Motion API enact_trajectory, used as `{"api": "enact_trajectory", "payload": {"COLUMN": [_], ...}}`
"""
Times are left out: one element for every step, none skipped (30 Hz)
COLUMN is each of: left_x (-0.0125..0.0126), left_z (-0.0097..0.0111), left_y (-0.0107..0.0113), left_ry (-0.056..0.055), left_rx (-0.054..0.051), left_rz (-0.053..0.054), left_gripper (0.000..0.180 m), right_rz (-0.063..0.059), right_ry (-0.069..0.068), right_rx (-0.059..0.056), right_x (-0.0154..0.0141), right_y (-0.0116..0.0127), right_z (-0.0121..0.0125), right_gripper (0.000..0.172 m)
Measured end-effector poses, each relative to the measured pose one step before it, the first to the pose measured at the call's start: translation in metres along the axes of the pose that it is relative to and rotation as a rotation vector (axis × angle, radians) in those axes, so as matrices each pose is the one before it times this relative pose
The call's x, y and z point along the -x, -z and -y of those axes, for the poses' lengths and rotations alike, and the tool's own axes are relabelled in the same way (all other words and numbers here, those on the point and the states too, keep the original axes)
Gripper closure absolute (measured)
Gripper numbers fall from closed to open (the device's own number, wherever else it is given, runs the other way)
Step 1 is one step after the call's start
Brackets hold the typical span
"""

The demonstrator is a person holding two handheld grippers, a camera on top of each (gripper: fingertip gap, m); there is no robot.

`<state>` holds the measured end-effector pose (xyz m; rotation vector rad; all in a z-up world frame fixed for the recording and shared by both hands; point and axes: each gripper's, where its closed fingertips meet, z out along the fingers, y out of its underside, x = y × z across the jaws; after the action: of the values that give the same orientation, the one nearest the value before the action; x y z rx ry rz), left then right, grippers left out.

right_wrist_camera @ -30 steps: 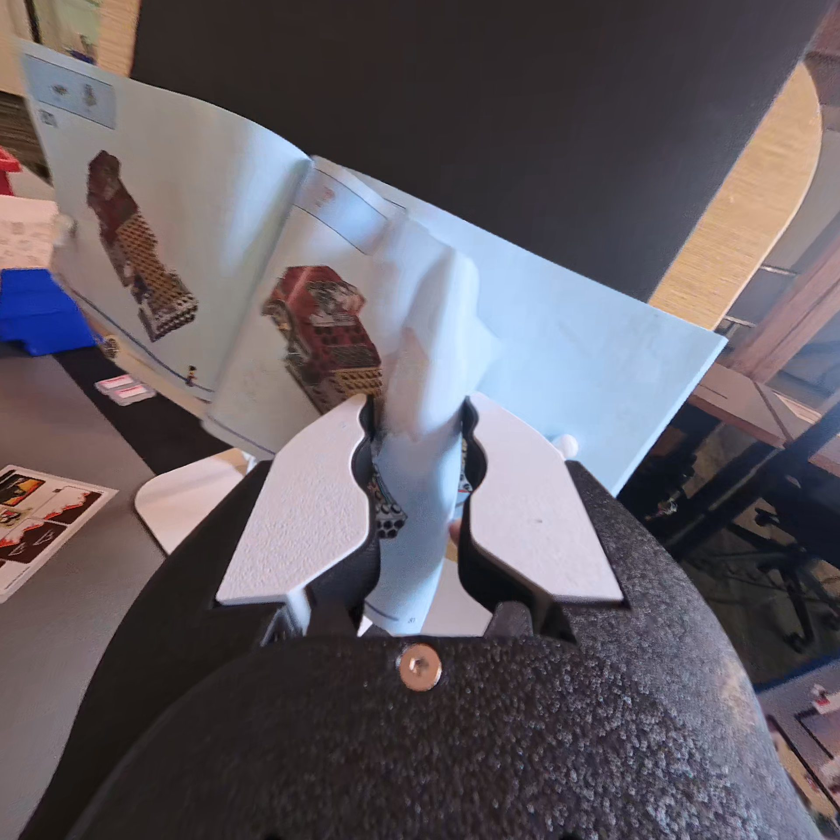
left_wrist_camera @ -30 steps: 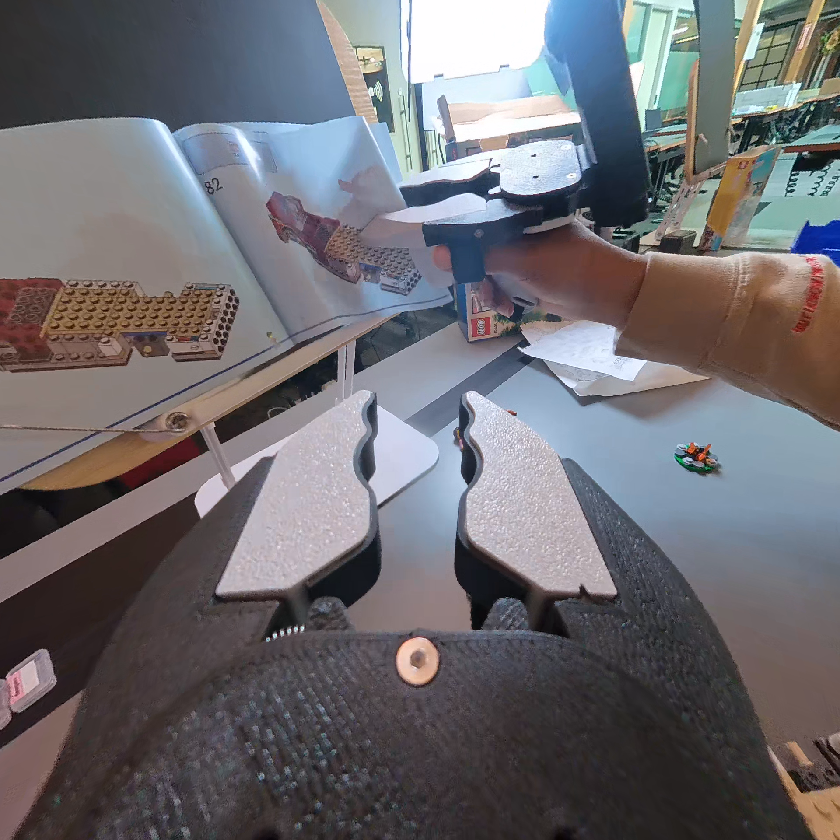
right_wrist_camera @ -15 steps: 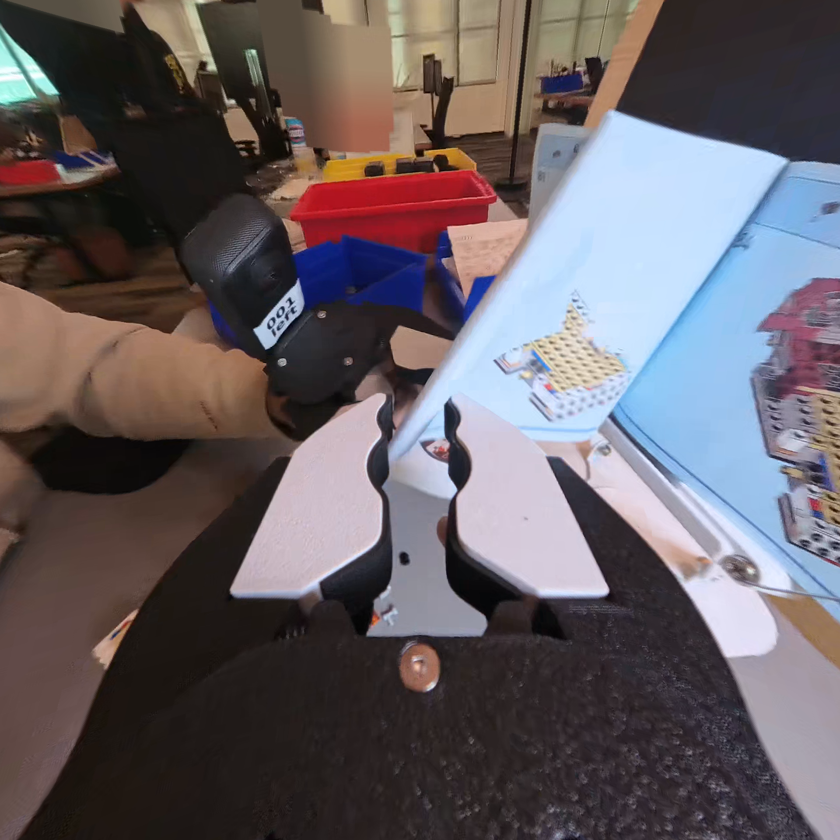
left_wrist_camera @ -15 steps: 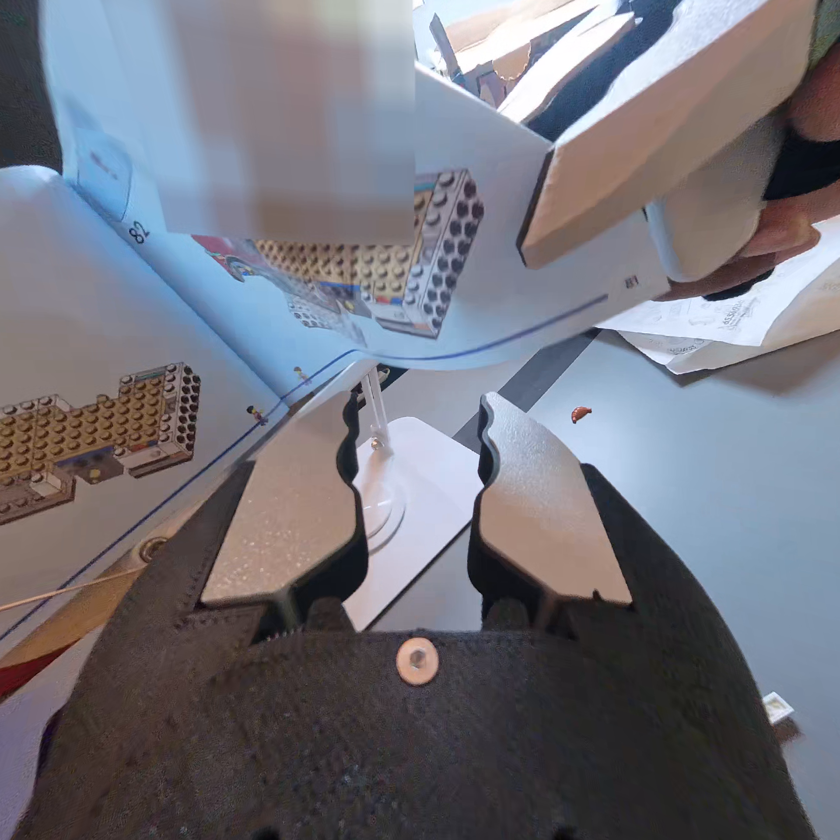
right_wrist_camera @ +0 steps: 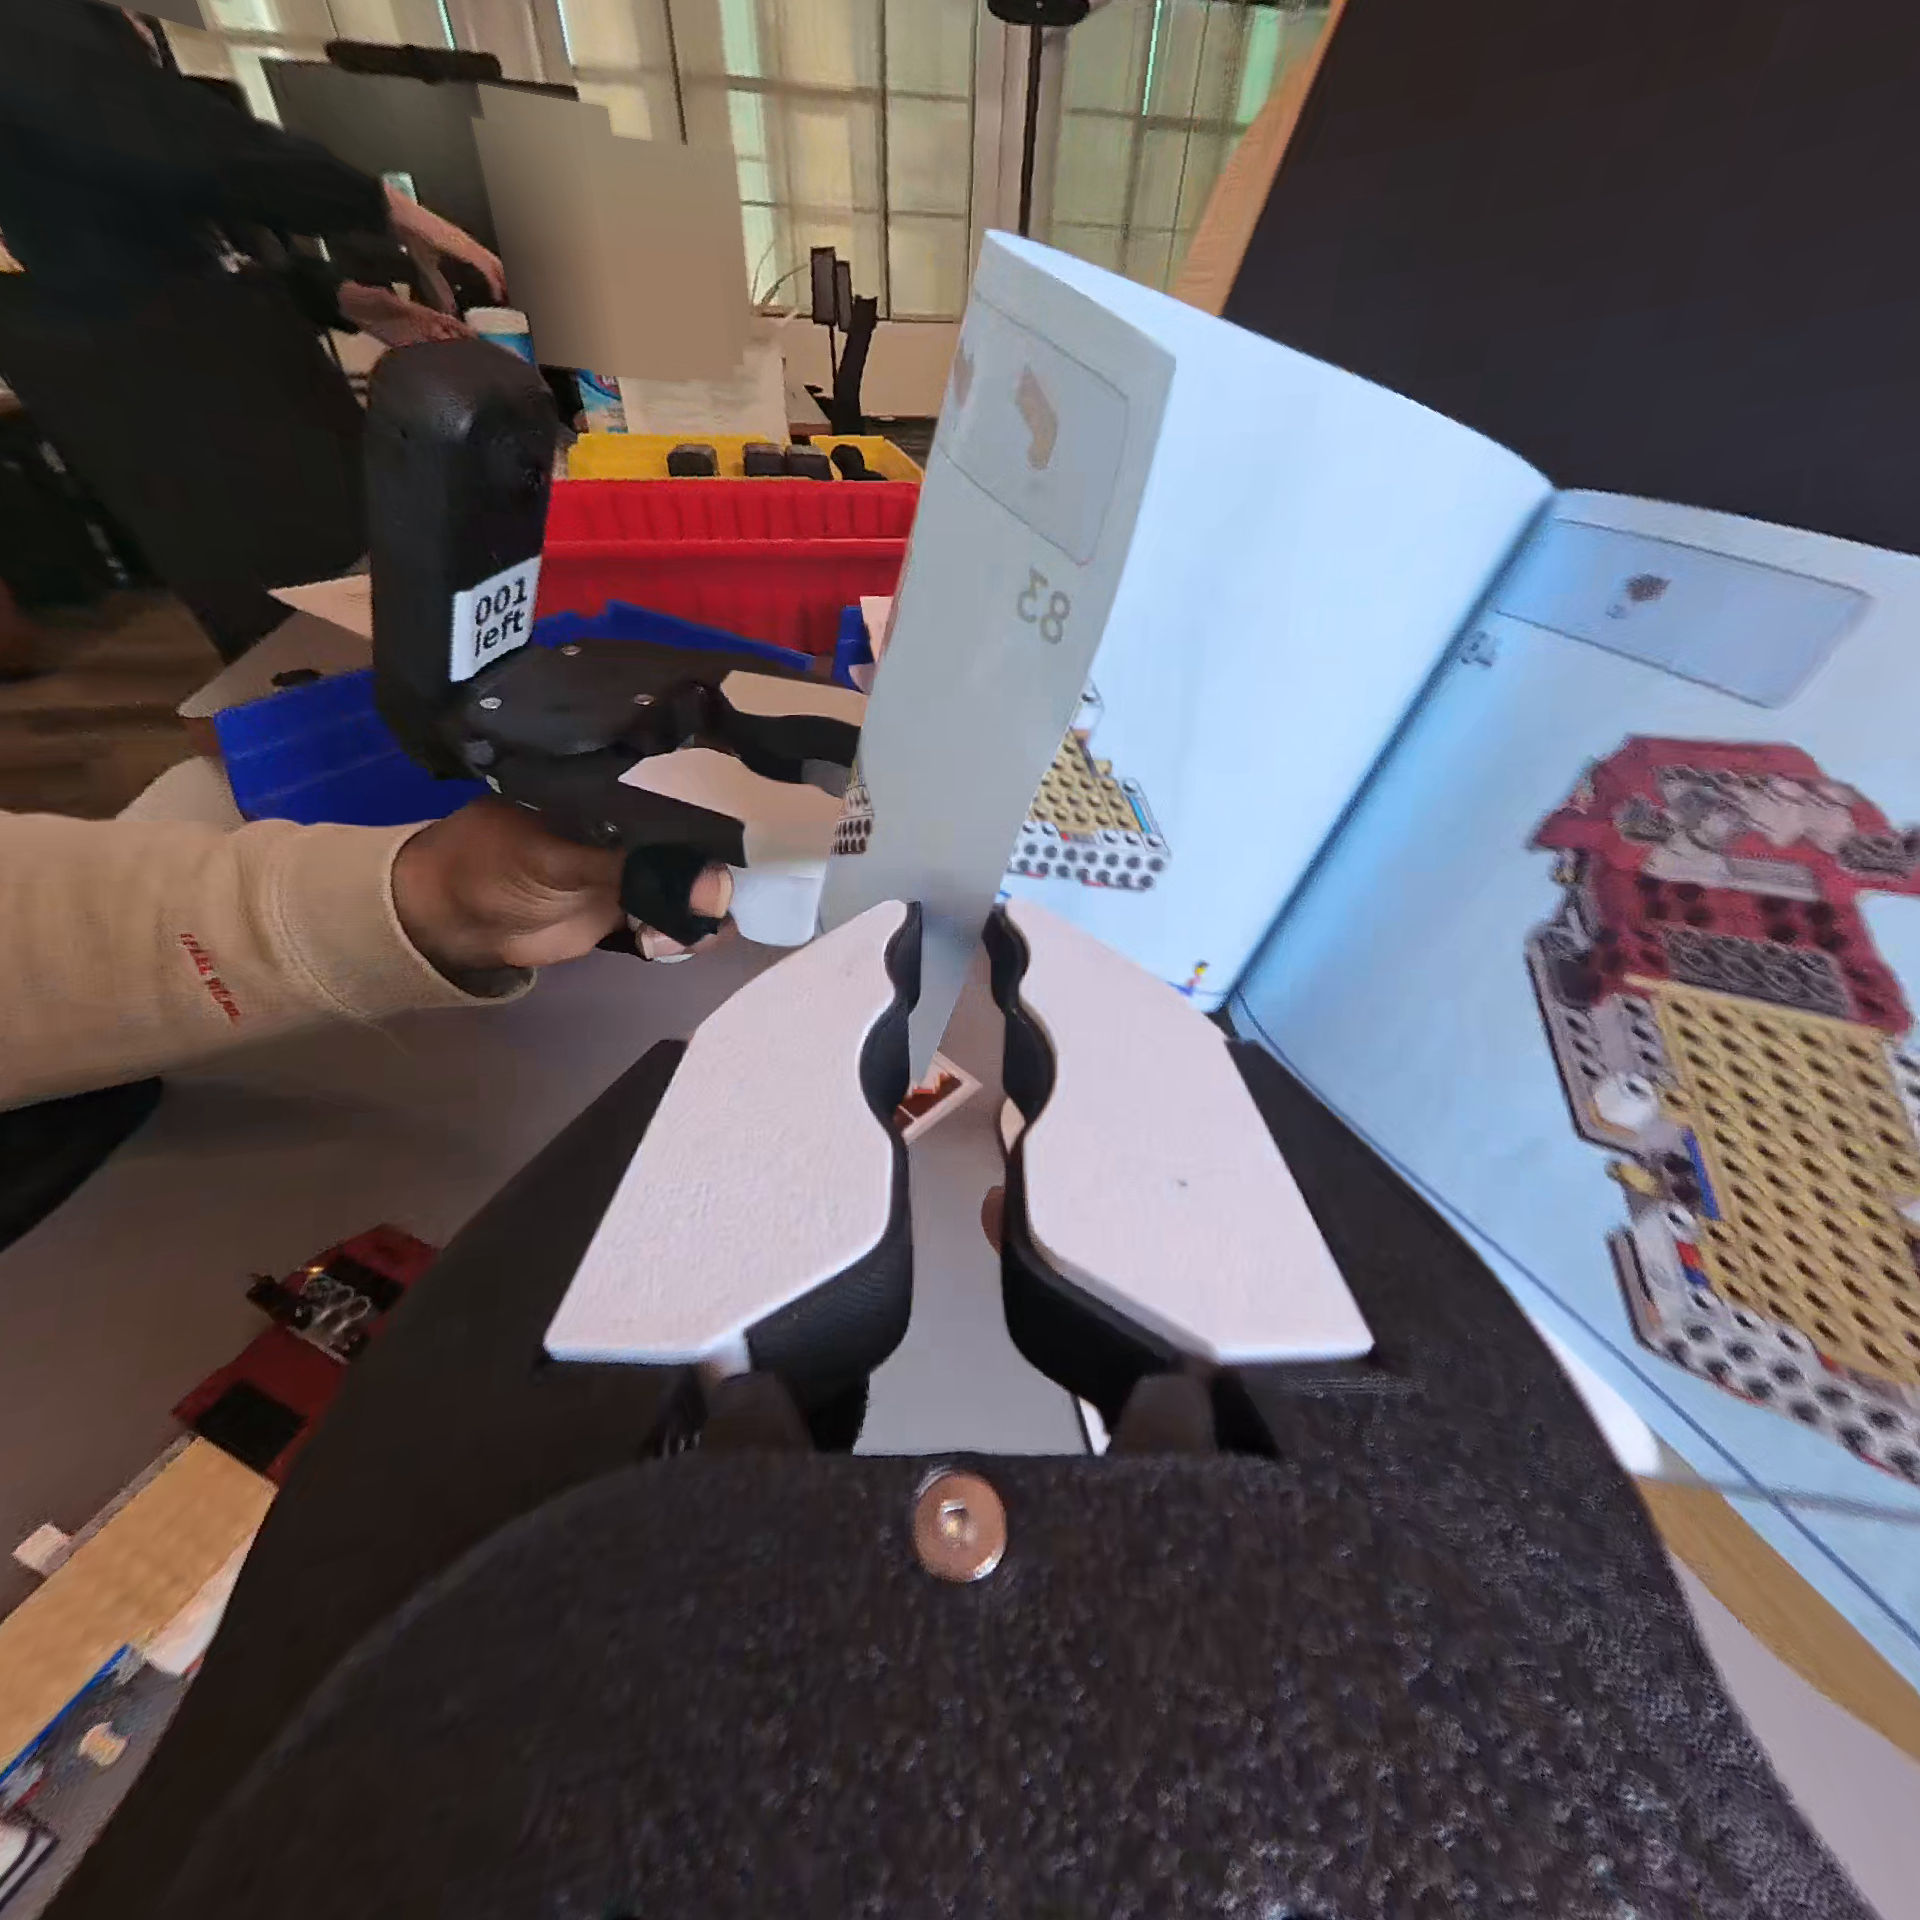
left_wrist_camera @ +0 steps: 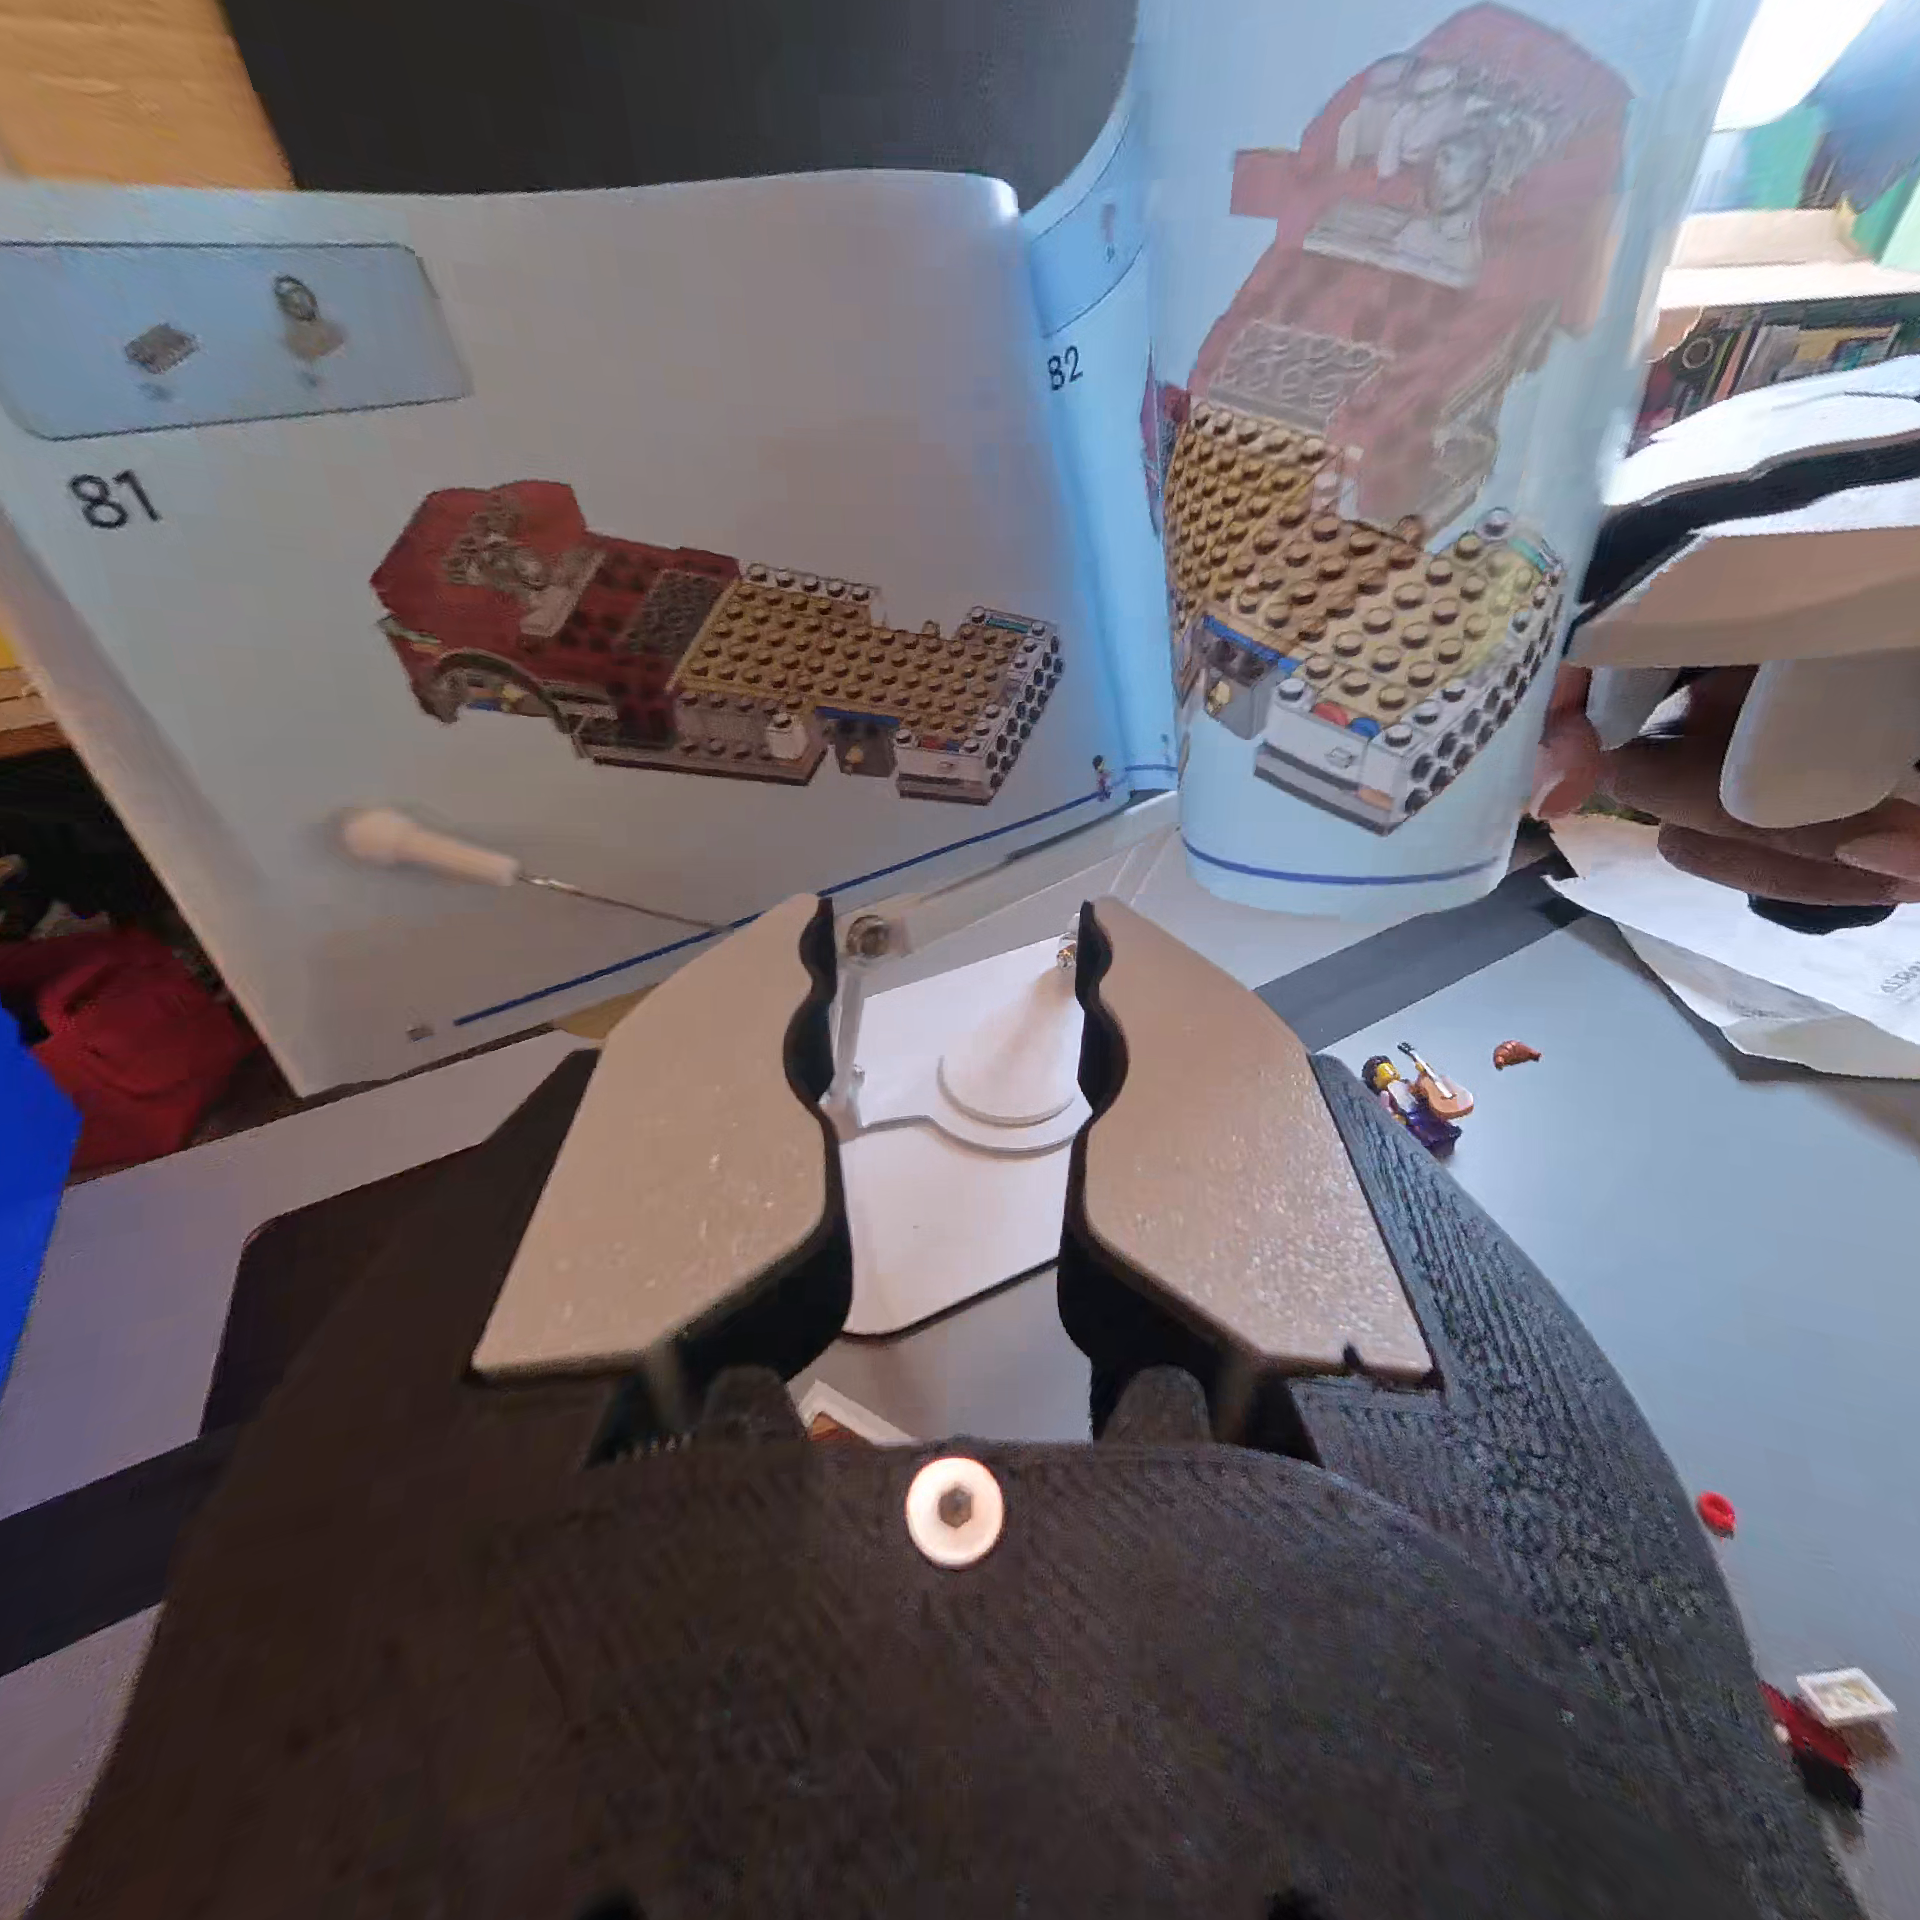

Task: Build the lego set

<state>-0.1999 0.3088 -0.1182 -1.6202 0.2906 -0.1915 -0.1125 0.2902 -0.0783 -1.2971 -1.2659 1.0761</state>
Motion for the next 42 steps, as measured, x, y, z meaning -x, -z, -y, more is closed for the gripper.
{"api": "enact_trajectory", "payload": {"left_x": [0.00136, -0.00272, -0.00553, -0.00335, -0.00286, -0.00211, 0.00039, 0.00163, 0.00508, 0.00647, 0.00395, 0.00221, 0.00266, 0.0023, 0.00201, 0.00107, -0.00055, -0.00042, 0.00047, -0.00068, -0.00212, -0.00247, -0.00339, -0.00643, -0.00989, -0.01237, -0.01274, -0.01372, -0.01502, -0.01249, -0.00081, 0.00269, 0.00592, 0.00974, 0.01238, 0.01241, 0.01103, 0.0103, 0.00857, 0.00739, 0.0057, 0.00544], "left_z": [-0.002, -0.00437, -0.00522, -0.00286, 0.00143, 0.00476, 0.00538, 0.00478, 0.00259, 0.00005, -0.00029, 0.00031, 0.00055, 0.00053, 0.00084, 0.00174, 0.00249, 0.00231, 0.00275, 0.00426, 0.00583, 0.00637, 0.00689, 0.00704, 0.00663, 0.00532, 0.00402, 0.00327, 0.00322, 0.00474, 0.00882, 0.01321, 0.01293, 0.00882, 0.00376, -0.00073, -0.005, -0.00892, -0.00871, -0.00641, -0.00598, -0.00561], "left_y": [0.00191, 0.0003, -0.0013, -0.00197, -0.00182, -0.00143, -0.00172, -0.00226, -0.00288, -0.00291, -0.00229, -0.00072, 0.00061, 0.0015, 0.00203, 0.00196, 0.00162, 0.00092, 0.00081, 0.00123, 0.00158, 0.00188, 0.00198, 0.00168, 0.00103, 0.00016, -0.00038, -0.00044, 0.00011, 0.00141, 0.0042, 0.0072, 0.00832, 0.00756, 0.00599, 0.00415, 0.00217, 0.00027, -0.00037, 0.00022, 0.0006, 0.00078], "left_ry": [-0.0258, -0.0404, -0.0391, -0.0345, -0.0345, -0.0173, -0.0006, 0.0112, 0.0195, 0.0202, 0.0258, 0.0323, 0.0299, 0.0186, 0.01, 0.0058, 0.0073, 0.0101, 0.0133, 0.0207, 0.026, 0.0289, 0.0352, 0.0432, 0.0501, 0.0485, 0.0381, 0.0271, 0.0212, 0.0177, -0.0003, -0.0217, -0.0081, 0.0224, 0.0646, 0.0933, 0.0866, 0.0587, 0.0168, -0.0124, -0.0252, -0.0313], "left_rx": [0.0028, 0.0148, 0.0177, 0.0011, -0.0226, -0.0342, -0.0314, -0.0232, -0.0118, -0.0007, -0.0036, -0.0111, -0.0111, -0.0086, -0.0095, -0.0146, -0.0151, -0.0073, -0.0032, -0.007, -0.0117, -0.0111, -0.0105, -0.0075, -0.002, 0.0047, 0.0076, 0.0053, 0.0011, -0.0091, -0.0368, -0.0664, -0.0616, -0.0378, -0.0126, 0.0078, 0.0257, 0.0407, 0.0286, 0.0049, 0.0059, 0.0143], "left_rz": [-0.0067, -0.0232, -0.032, -0.0098, -0.0046, -0.0024, 0.0075, 0.0079, 0.0232, 0.0278, 0.0059, -0.0076, -0.0039, -0.0028, -0.0016, -0.0039, -0.0099, -0.0077, -0.0019, -0.0092, -0.0187, -0.0167, -0.0174, -0.0318, -0.0476, -0.0583, -0.0548, -0.0607, -0.0731, -0.0627, 0.0112, 0.0197, 0.0157, 0.0153, 0.013, 0.007, 0.0019, 0.0083, 0.0125, 0.0232, 0.0236, 0.0268], "left_gripper": [0.135, 0.133, 0.13, 0.128, 0.128, 0.129, 0.132, 0.136, 0.143, 0.15, 0.156, 0.164, 0.166, 0.168, 0.169, 0.172, 0.174, 0.174, 0.174, 0.173, 0.173, 0.175, 0.177, 0.177, 0.176, 0.174, 0.172, 0.168, 0.162, 0.158, 0.153, 0.153, 0.159, 0.163, 0.164, 0.164, 0.165, 0.165, 0.163, 0.163, 0.164, 0.164], "right_rz": [0.0066, 0.0052, 0.002, 0.0044, 0.0088, 0.0081, 0.0046, 0.0047, 0.0154, 0.0214, 0.0139, 0.0093, -0.0073, -0.0352, -0.062, -0.0808, -0.0735, -0.0625, -0.0622, -0.0691, -0.0932, -0.0904, -0.069, -0.0686, -0.0631, -0.0432, -0.05, -0.0482, -0.0316, -0.0269, -0.0377, -0.026, -0.0074, 0.0026, 0.0103, 0.0148, 0.0166, 0.0202, 0.0189, 0.0192, 0.0127, 0.0143], "right_ry": [0.0061, 0.0038, 0.0035, -0.001, -0.0087, -0.0119, -0.0069, 0.0019, 0.0081, 0.0097, 0.0117, 0.0155, 0.0115, 0.0094, 0.0214, 0.0493, 0.0788, 0.0987, 0.125, 0.1567, 0.1698, 0.1557, 0.1227, 0.0815, 0.0318, -0.0109, -0.0298, -0.0287, -0.025, -0.0195, -0.0128, -0.0112, -0.0151, -0.0146, -0.0089, -0.0047, 0.0038, 0.0167, 0.0229, 0.0155, -0.0047, -0.0175], "right_rx": [0.0121, 0.0157, 0.0122, 0.002, -0.0004, 0.0062, 0.0125, 0.0121, 0.0061, -0.0001, -0.0052, -0.0143, -0.0249, -0.0254, -0.0085, 0.0172, 0.0341, 0.0431, 0.0467, 0.0418, 0.0346, 0.014, -0.0032, -0.0052, -0.0057, -0.0051, 0.0056, 0.0067, -0.0001, -0.0057, -0.008, -0.0058, -0.0021, 0.0065, 0.0124, 0.0049, 0.0027, 0.0036, -0.005, -0.0139, -0.0133, -0.0016], "right_x": [0.00316, 0.00208, 0.00102, 0.00088, 0.00154, 0.00162, 0.00156, 0.00239, 0.00473, 0.00605, 0.00536, 0.00498, 0.00227, -0.00235, -0.00661, -0.00859, -0.00614, -0.0021, 0.00076, 0.00222, 0.00047, 0.00145, 0.00348, 0.0013, -0.00075, -0.00073, -0.0038, -0.00515, -0.0042, -0.00441, -0.00663, -0.00583, -0.00403, -0.00272, -0.00083, 0.00127, 0.00362, 0.00657, 0.00806, 0.00782, 0.00511, 0.0036], "right_y": [-0.01062, -0.01104, -0.01103, -0.0107, -0.01031, -0.00983, -0.00919, -0.00808, -0.00625, -0.00367, -0.00059, 0.00285, 0.00612, 0.00818, 0.00898, 0.00795, 0.0057, 0.00336, 0.00105, -0.0006, -0.00169, -0.00184, -0.00192, -0.00188, -0.00169, -0.00168, -0.00124, -0.00055, 0.00047, 0.00171, 0.00276, 0.00322, 0.00357, 0.00321, 0.00275, 0.00261, 0.00249, 0.00233, 0.0032, 0.00467, 0.00577, 0.00553], "right_z": [0.00213, 0.00147, 0.00174, 0.0028, 0.00294, 0.00207, 0.00102, 0.00092, 0.00159, 0.00289, 0.00402, 0.00529, 0.00612, 0.00504, 0.00148, -0.00339, -0.00756, -0.01012, -0.01115, -0.01035, -0.00771, -0.00259, 0.00215, 0.00431, 0.00511, 0.00457, 0.00276, 0.00165, 0.00167, 0.00117, 0.00035, -0.00071, -0.00158, -0.003, -0.00383, -0.0026, -0.00167, -0.0007, 0.00094, 0.00226, 0.00191, -0.00006], "right_gripper": [0.157, 0.156, 0.156, 0.156, 0.156, 0.157, 0.157, 0.155, 0.153, 0.152, 0.15, 0.147, 0.147, 0.147, 0.147, 0.144, 0.138, 0.132, 0.127, 0.125, 0.123, 0.122, 0.122, 0.122, 0.121, 0.12, 0.119, 0.12, 0.123, 0.136, 0.151, 0.159, 0.162, 0.162, 0.159, 0.153, 0.146, 0.137, 0.13, 0.123, 0.122, 0.119]}}
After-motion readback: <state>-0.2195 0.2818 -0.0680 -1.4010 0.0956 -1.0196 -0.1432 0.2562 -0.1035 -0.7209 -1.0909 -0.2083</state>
